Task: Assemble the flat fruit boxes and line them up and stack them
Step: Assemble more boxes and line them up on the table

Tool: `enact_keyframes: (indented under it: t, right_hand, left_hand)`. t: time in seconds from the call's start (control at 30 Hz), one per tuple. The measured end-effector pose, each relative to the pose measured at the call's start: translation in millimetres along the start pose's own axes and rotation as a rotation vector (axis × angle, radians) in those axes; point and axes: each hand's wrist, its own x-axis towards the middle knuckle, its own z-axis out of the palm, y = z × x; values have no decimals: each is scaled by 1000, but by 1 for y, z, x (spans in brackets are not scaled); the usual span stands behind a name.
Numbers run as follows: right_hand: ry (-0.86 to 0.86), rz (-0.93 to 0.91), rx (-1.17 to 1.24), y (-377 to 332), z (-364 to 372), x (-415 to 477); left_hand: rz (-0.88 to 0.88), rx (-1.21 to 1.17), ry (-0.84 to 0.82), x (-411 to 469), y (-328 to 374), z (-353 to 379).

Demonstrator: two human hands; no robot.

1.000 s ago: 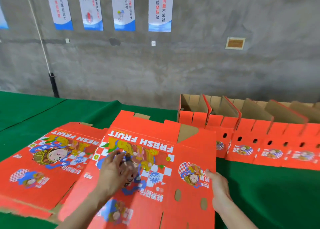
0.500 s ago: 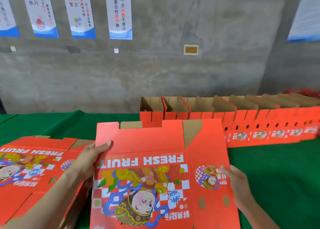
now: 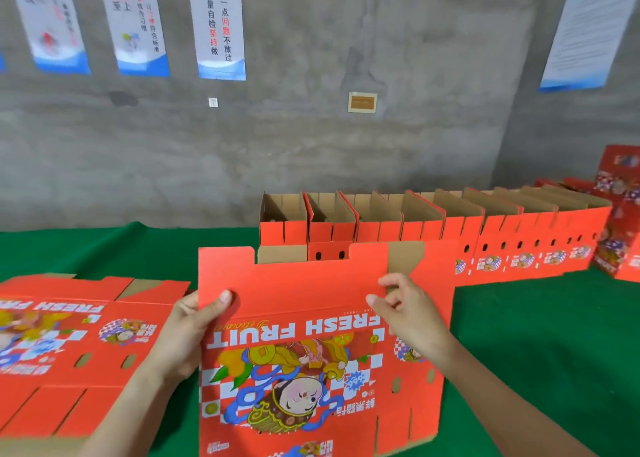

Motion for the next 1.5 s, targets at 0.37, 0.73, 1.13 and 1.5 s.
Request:
enact_keyframes:
  t: [0.37,0.73,1.13,1.5]
  right_hand:
    - [62,-39,1,-10,-3,12]
    - [-394,179,93,-14,-16,-5]
    - [200,26,119,-14,-6,-1]
    - [366,-190,374,-16,-15,-18]
  left_hand:
    - [-1,-2,28,-9,10,-7]
    - [-7,18,101,-11,1,-9]
    - [-317,6,90,-1,23,-2]
    - [-404,785,-195,0,53,-4]
